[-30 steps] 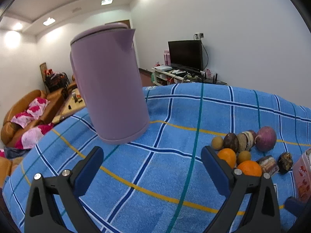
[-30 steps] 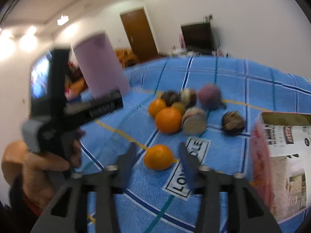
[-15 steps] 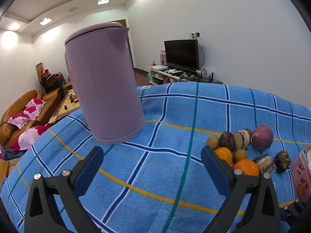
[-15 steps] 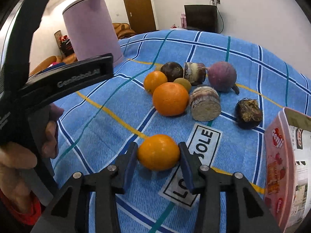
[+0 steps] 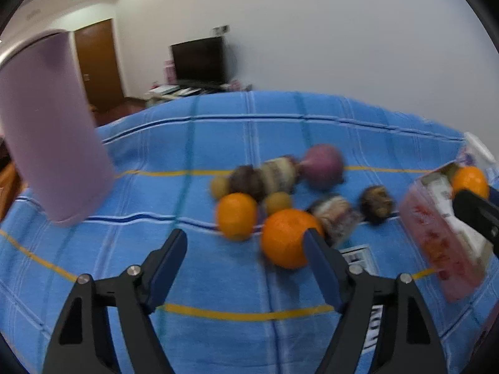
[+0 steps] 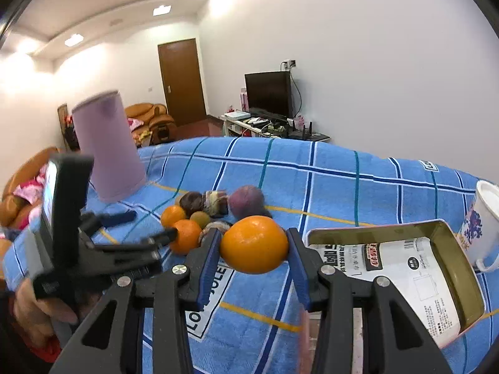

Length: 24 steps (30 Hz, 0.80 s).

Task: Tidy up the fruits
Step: 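Grasp a small orange with the right tool while the left tool grasps a larger orange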

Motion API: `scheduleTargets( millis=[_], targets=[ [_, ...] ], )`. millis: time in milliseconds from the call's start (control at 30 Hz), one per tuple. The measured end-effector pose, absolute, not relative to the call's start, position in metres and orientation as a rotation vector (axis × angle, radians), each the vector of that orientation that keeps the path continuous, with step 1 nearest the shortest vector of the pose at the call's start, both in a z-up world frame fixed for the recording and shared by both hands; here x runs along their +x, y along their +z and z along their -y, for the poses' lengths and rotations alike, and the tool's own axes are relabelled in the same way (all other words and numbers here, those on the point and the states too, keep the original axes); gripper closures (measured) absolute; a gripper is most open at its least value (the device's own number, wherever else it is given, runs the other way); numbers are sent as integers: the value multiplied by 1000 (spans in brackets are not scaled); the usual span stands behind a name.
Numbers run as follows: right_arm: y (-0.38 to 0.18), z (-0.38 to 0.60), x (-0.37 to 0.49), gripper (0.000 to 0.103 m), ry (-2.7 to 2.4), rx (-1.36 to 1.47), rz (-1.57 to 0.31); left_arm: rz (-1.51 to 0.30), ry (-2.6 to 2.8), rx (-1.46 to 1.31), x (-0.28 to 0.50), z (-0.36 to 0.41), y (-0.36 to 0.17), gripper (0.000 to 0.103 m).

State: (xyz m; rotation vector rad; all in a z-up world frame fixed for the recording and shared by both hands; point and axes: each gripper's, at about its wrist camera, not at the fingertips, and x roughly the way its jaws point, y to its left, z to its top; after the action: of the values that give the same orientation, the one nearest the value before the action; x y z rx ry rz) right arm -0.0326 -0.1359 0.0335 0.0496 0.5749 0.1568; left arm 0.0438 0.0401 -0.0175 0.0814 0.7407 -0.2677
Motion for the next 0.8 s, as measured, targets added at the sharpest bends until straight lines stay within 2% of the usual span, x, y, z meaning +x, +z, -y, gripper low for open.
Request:
scheduleTargets(
  millis=[167, 333, 367, 433, 500, 533, 800],
  targets=[
    [43, 141, -38, 58, 152, 68, -561, -789, -288, 172, 51, -10, -29, 25],
    [43, 149, -44, 58, 143, 90, -551, -836, -250, 142, 65, -13, -33, 25],
    [43, 150, -43, 58, 138, 89, -548, -838, -240, 135, 68, -15, -33, 26],
    [43, 153, -45, 58, 131, 93, -542, -840, -235, 123, 69, -19, -33, 38],
    [44, 159, -46, 58, 117, 96, -537, -845, -247, 104, 70, -22, -34, 43],
    [44, 160, -48, 58, 110, 95, -535, -851, -262, 92, 69, -23, -35, 51],
    [41, 195, -54, 58, 33, 101, -509, -748, -279, 60, 46, -28, -22, 52]
  ],
)
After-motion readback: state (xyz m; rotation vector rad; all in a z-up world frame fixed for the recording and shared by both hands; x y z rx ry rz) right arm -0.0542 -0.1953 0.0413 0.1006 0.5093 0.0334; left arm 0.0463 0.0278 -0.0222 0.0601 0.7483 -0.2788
